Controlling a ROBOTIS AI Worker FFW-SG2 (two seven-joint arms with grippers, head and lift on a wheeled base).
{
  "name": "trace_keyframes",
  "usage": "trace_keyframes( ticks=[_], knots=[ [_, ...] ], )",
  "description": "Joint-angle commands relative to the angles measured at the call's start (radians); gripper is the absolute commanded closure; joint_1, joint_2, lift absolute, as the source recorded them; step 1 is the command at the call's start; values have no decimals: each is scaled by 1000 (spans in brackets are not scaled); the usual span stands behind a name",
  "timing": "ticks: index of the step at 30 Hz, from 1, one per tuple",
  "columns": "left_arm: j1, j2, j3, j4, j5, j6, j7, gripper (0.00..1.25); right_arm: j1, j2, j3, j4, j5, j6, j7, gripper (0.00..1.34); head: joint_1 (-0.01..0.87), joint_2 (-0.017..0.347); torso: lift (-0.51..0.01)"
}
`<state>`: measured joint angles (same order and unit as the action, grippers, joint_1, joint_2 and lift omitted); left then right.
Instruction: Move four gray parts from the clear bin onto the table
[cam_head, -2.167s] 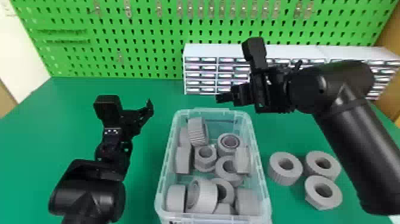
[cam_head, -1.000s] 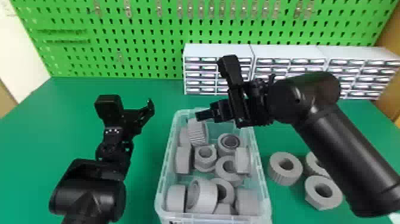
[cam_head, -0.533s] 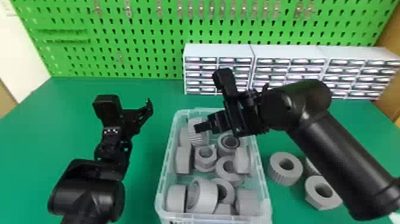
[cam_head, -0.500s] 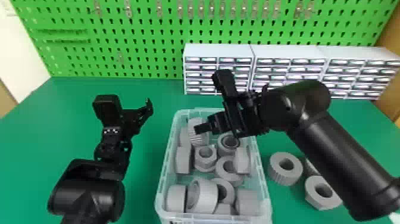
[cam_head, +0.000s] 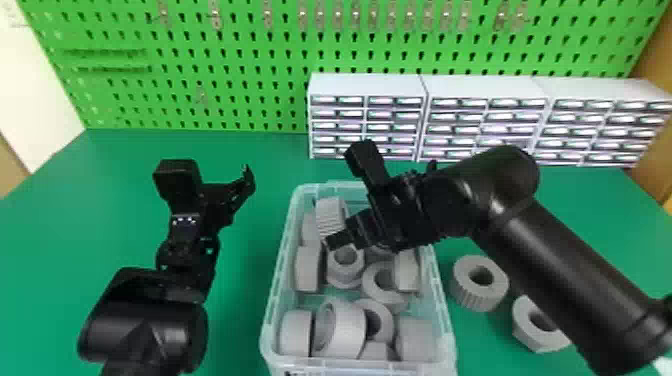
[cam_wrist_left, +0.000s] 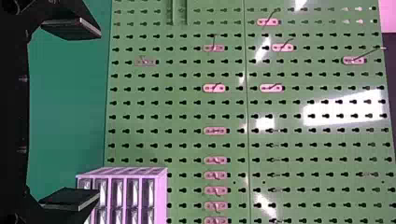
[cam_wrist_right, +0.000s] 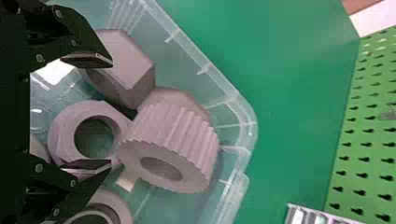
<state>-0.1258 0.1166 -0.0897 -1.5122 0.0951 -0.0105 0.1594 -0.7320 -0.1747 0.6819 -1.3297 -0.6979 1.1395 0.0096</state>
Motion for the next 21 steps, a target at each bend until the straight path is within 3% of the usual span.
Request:
trace_keyframes(
  ticks=[1, 21],
  knots=[
    [0, 0, 1, 0, 0, 0, 0, 91, -3, 0, 28, 15, 2, -9, 10, 496, 693, 72, -52],
    [-5, 0, -1, 0, 0, 0, 0, 91, -9, 3, 79, 58, 71, -52, 82, 496, 693, 72, -52]
  ],
)
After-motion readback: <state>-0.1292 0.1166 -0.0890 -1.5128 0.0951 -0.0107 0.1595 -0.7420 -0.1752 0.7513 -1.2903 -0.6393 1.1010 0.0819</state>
